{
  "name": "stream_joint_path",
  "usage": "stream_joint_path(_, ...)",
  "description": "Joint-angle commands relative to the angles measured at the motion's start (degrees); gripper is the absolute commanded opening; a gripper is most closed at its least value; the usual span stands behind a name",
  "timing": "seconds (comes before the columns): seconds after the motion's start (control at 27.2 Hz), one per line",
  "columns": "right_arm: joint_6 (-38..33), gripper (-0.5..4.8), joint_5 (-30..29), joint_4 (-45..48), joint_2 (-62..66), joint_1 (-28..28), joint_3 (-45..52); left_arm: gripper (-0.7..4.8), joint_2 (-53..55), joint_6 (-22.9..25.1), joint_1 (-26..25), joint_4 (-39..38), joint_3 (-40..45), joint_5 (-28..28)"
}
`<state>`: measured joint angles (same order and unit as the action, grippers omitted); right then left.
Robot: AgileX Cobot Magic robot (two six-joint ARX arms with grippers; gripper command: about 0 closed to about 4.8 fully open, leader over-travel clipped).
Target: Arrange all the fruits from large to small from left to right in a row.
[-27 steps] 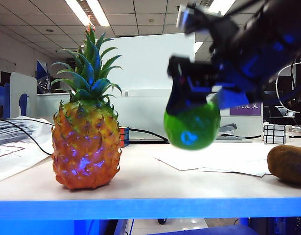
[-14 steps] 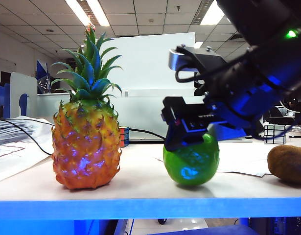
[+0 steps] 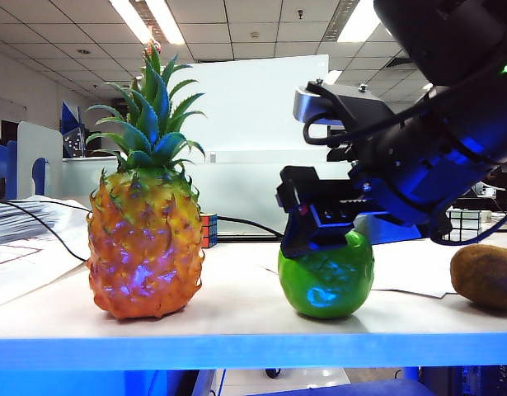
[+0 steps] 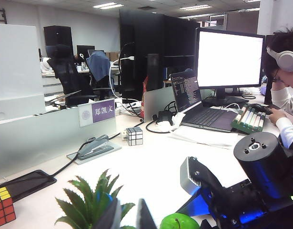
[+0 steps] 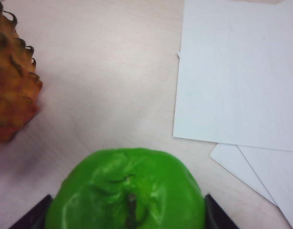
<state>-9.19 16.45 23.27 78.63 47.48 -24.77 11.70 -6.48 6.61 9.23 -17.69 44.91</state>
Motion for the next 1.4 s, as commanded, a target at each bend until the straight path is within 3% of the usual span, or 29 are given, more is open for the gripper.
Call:
stream_joint_path(0.04,-0.3,4.50,-0.1,3.0,-0.2,0.1,-0.2,0.58,0.0,-0.2,0.0,0.7,-0.1,0.1)
stream_joint_path(0.07,-0.3,4.79,-0.1,3.8,-0.2,0.1,-0.2,0.58,0.0,-0.2,0.0,0.7,-0.1,0.1)
stream_joint_path(0.29,-0.2,4.79,0.0,10.1,-1.8,0.1,-0.2,0.58,0.0,-0.1,0.0,0.7,-0.1,0.1)
stream_joint_path(0.44,0.2,4.79,-1.9,18.3,-9.3,0.0,-1.4,0.58,0.0,0.5,0.0,0.7,-0.1,-0.8)
stream_joint_path(0.48,1.2,3.82,-3.2,19.1,-12.6,0.0,-2.5,0.57,-0.1,0.5,-0.1,0.8,-0.1,-2.9)
stream_joint_path(0.51,3.1,1.46,-3.7,18.9,-15.9,0.0,-3.6,0.57,-0.2,0.5,-0.2,0.5,-0.1,-5.8)
stream_joint_path(0.55,7.1,0.00,-3.7,18.8,-19.9,0.0,-4.7,0.49,-0.2,0.7,-0.4,-0.9,-0.1,-10.6)
stream_joint_path(0.59,9.8,-0.10,-3.6,18.7,-23.3,0.0,-5.5,0.03,-0.2,1.4,-0.4,-3.4,-0.1,-16.3)
stream_joint_path(0.7,12.1,-0.06,-3.3,13.4,-35.5,-0.2,-6.3,-0.05,-0.2,1.2,-0.4,-12.8,-0.1,-36.4)
stream_joint_path(0.77,13.4,-0.06,-3.3,0.2,-46.2,-0.2,-6.3,-0.05,-0.2,0.0,-0.4,-13.7,-0.1,-42.5)
stream_joint_path(0.85,13.4,-0.06,-3.3,-16.1,-56.5,-0.2,-6.3,-0.05,-0.3,0.0,-0.3,-12.3,-0.1,-39.8)
stream_joint_path(0.99,13.3,-0.06,-3.5,-43.1,-77.2,0.1,-6.3,-0.05,-0.3,0.0,-0.2,-8.5,-0.1,-27.1)
stream_joint_path(1.07,12.8,-0.06,-2.5,-53.3,-78.4,-0.2,-8.6,-0.05,-0.3,0.0,-0.2,-7.6,-0.1,-23.6)
stream_joint_path(1.18,12.0,-0.06,-3.2,-60.6,-76.6,-0.1,-10.3,-0.05,-0.9,0.0,0.1,-6.8,-0.1,-19.9)
stream_joint_path(1.29,11.7,-0.06,-6.1,-62.8,-76.9,0.0,-9.8,-0.05,-1.8,0.0,0.1,-7.0,-0.1,-20.1)
stream_joint_path(1.4,11.8,-0.06,-5.3,-61.9,-78.2,0.0,-8.7,-0.05,-1.9,0.0,0.1,-7.1,-0.1,-17.2)
